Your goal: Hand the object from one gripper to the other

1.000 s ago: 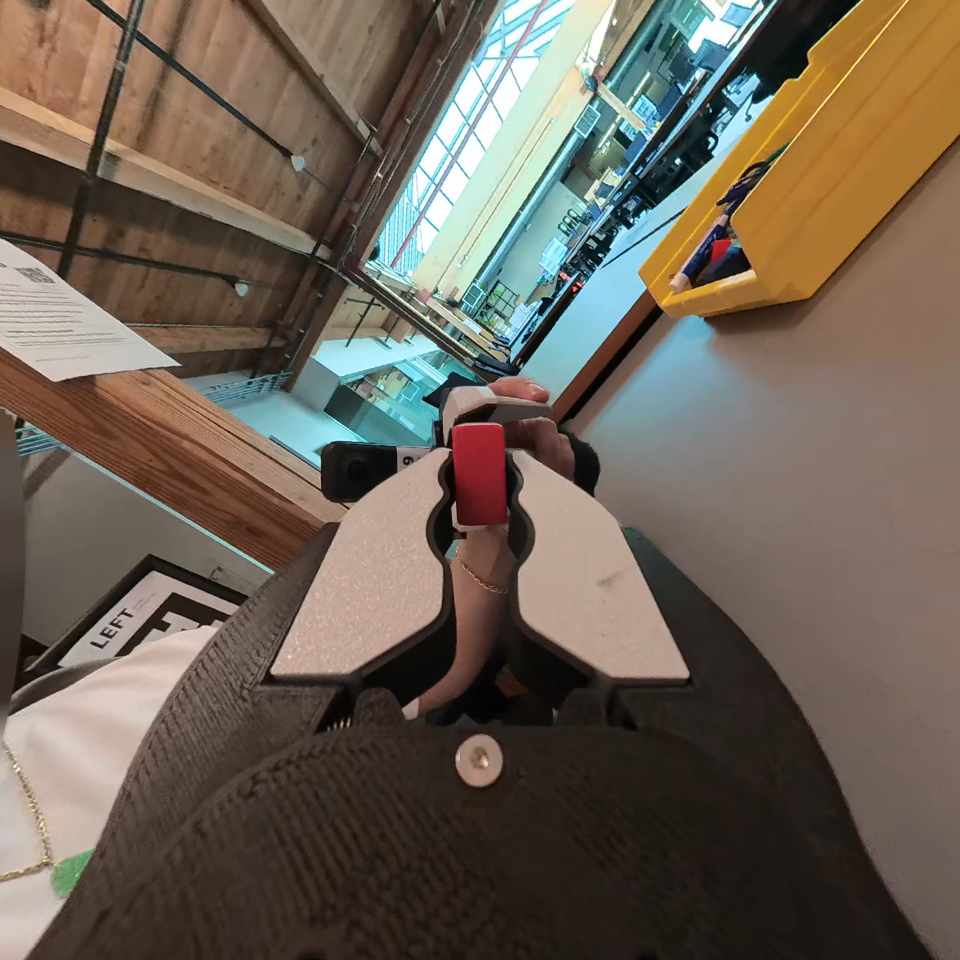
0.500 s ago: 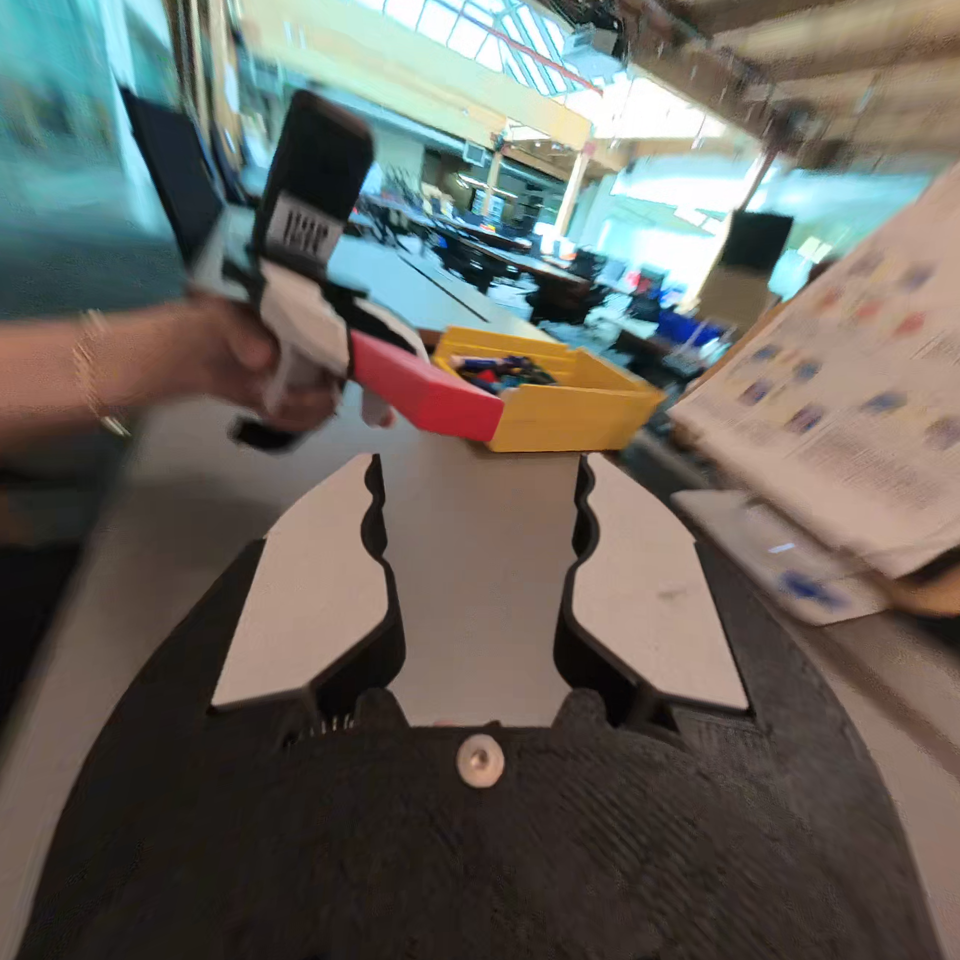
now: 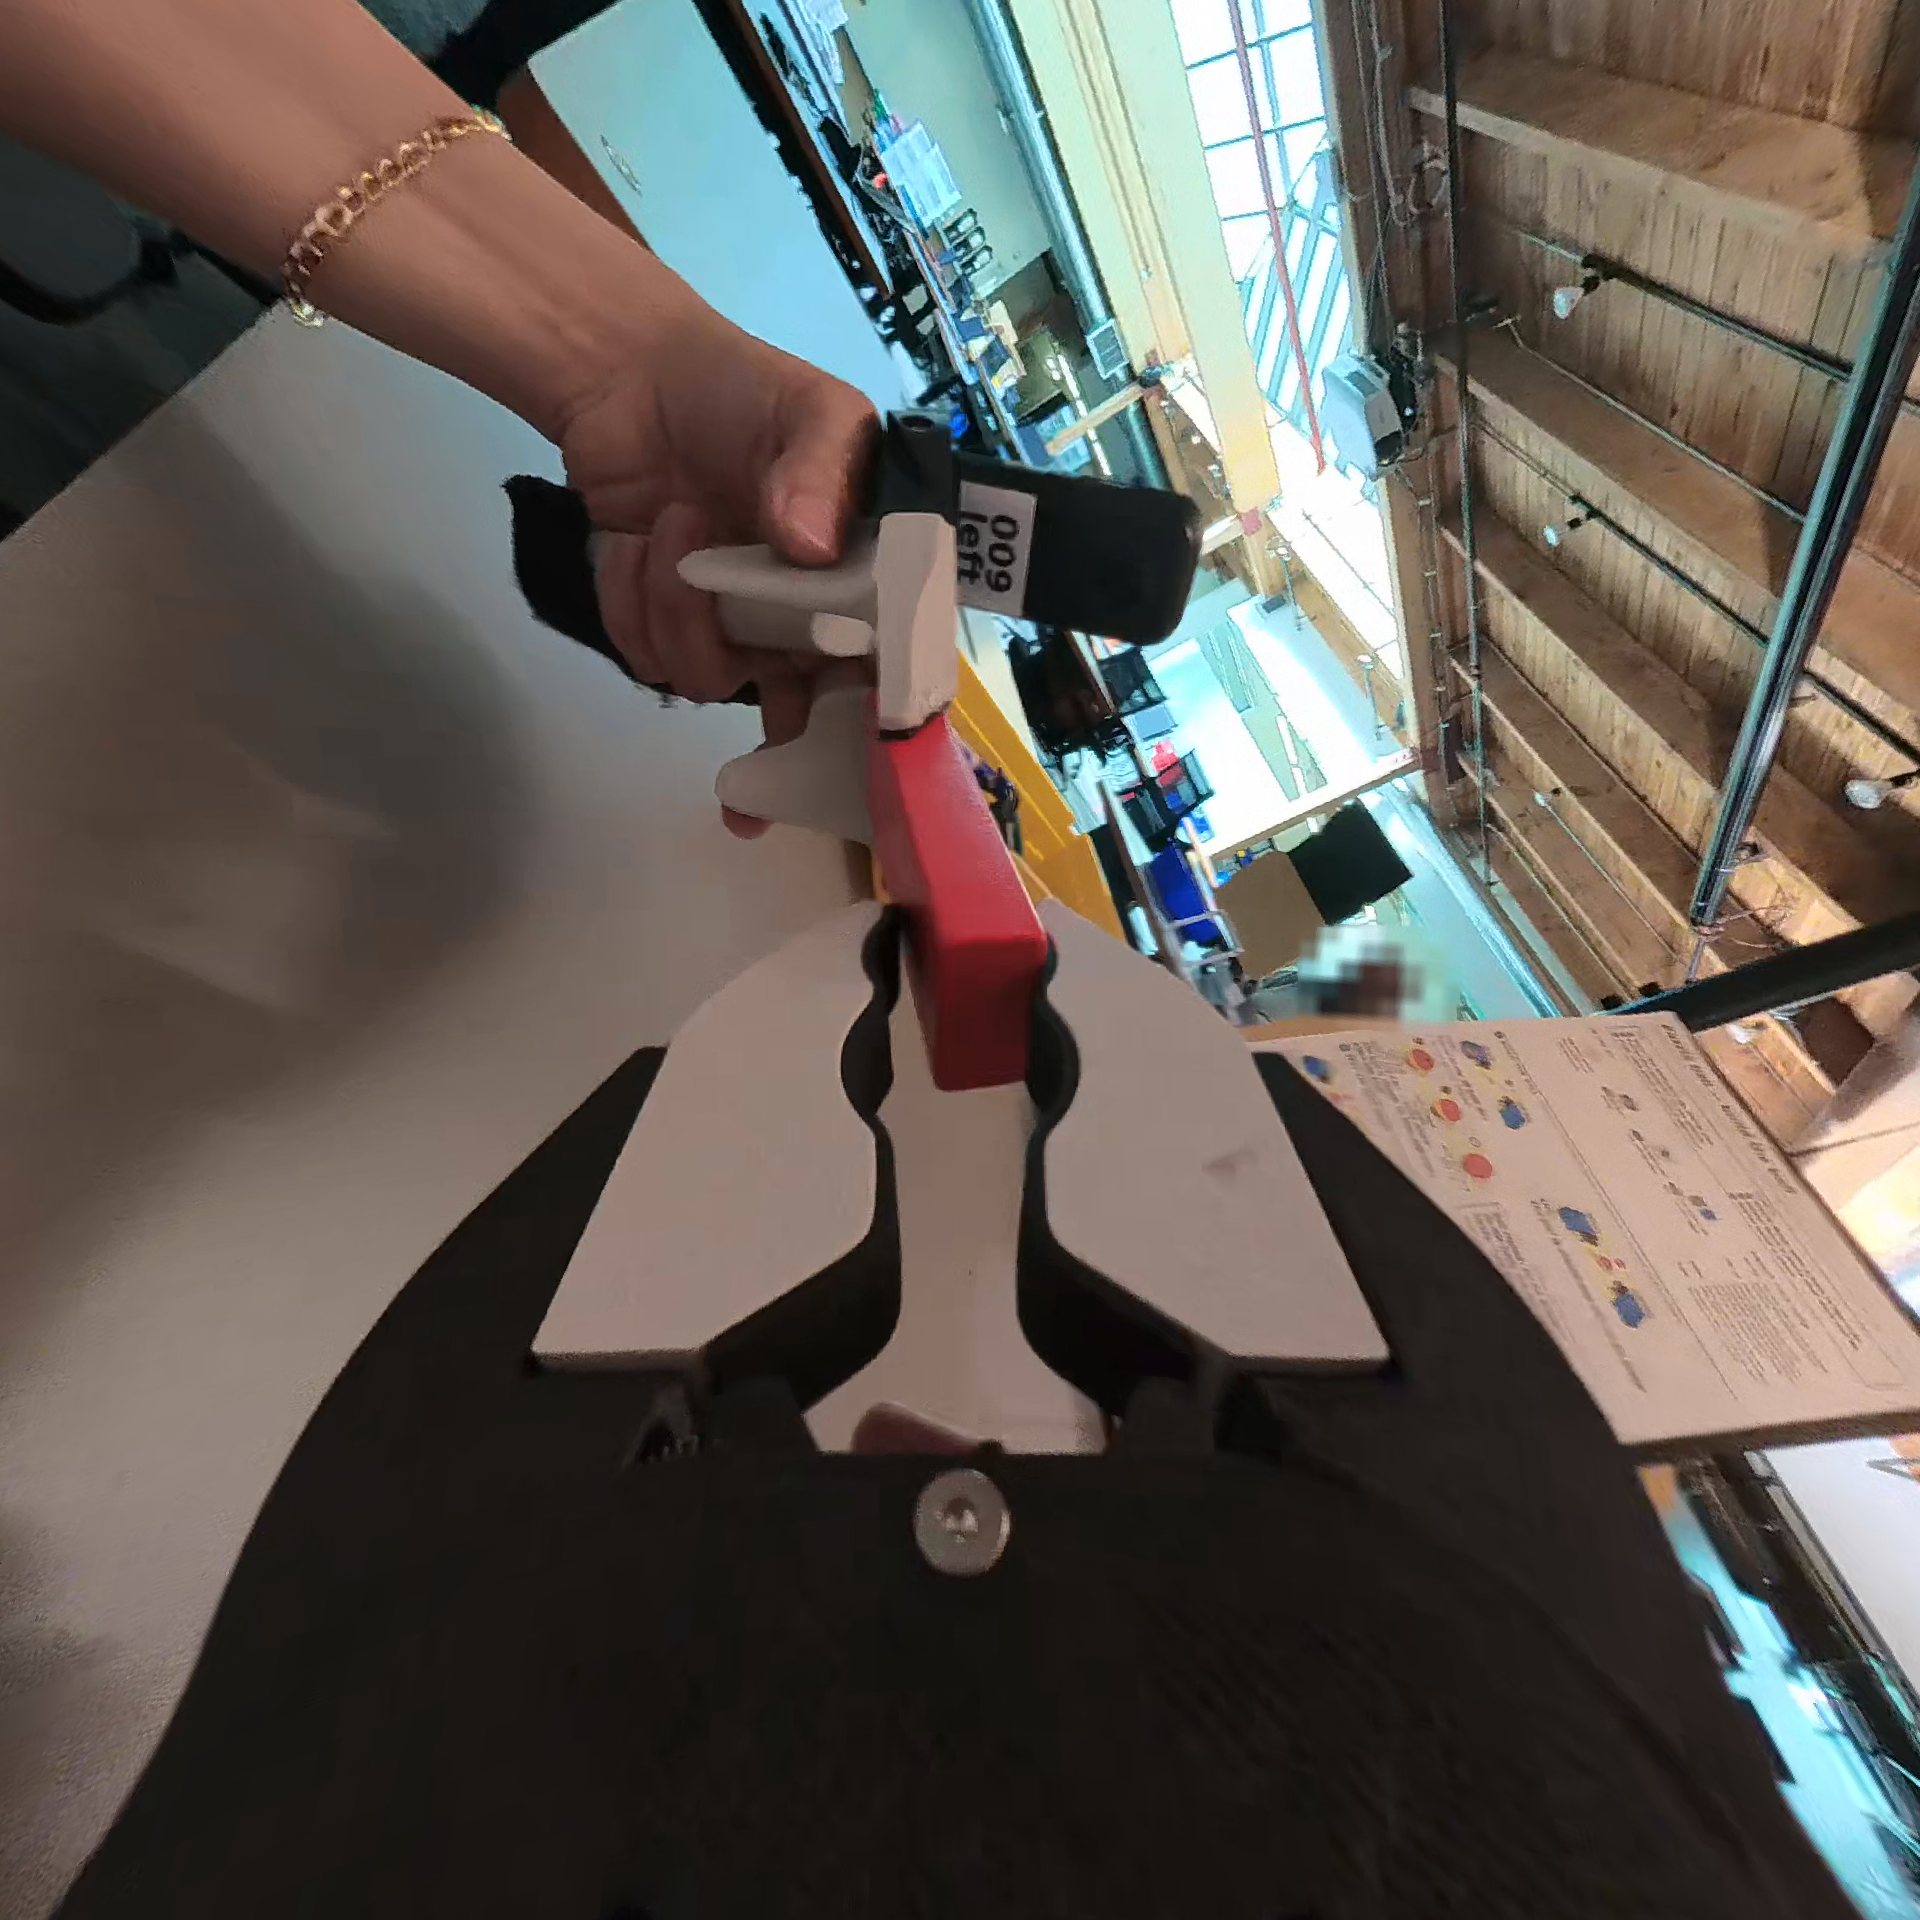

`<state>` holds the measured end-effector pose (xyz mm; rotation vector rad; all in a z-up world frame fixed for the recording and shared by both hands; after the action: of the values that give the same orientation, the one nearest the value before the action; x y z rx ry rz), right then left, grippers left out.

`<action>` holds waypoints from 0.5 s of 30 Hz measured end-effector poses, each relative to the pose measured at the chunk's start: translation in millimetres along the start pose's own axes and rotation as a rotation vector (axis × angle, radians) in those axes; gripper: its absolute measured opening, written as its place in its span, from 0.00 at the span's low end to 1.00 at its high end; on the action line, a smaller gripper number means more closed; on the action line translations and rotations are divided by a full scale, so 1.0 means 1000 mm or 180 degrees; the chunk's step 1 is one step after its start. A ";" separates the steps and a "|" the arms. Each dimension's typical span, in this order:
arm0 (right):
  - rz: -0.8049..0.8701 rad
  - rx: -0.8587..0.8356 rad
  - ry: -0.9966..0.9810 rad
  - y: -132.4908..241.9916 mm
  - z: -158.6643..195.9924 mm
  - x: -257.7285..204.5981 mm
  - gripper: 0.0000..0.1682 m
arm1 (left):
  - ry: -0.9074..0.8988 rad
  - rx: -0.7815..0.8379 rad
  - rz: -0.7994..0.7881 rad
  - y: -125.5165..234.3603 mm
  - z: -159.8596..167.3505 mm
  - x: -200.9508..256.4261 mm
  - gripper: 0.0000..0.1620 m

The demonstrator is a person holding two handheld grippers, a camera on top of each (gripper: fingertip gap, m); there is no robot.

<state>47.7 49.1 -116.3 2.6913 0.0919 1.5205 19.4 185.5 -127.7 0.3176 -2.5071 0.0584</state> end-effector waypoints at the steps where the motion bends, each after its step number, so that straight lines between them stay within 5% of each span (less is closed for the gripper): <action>1: -0.0058 0.0001 -0.0071 -0.002 0.000 -0.002 0.11 | 0.0016 0.0032 0.0016 0.001 0.000 -0.001 0.21; 4: -0.0111 -0.0318 -0.0279 -0.009 0.007 -0.003 0.10 | -0.0114 0.0225 -0.0209 0.006 -0.005 -0.007 0.22; 6: 0.0017 -0.0679 -0.0300 -0.013 0.013 0.001 0.10 | -0.0293 0.0347 -0.0792 0.012 -0.011 -0.017 0.25; 9: 0.0163 -0.1092 -0.0200 -0.014 0.022 0.004 0.10 | -0.0774 0.0374 -0.1818 0.019 -0.021 -0.019 0.45; 15: 0.0488 -0.1749 -0.0049 -0.018 0.034 0.010 0.10 | -0.1113 0.0163 -0.2869 -0.013 -0.027 0.001 0.60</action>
<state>81.6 67.2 -126.2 2.3041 -0.4716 1.3120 37.1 176.1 -105.2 1.5436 -2.4475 -0.3172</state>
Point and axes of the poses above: each gripper's, where its closed fingertips meet, y back along the fingers, z out of its underside, x = y × z across the jaws, the point moved 6 cm from there along y, back along the fingers, and after that the axes turned 1 degree about -z, right-handed, at the moved point
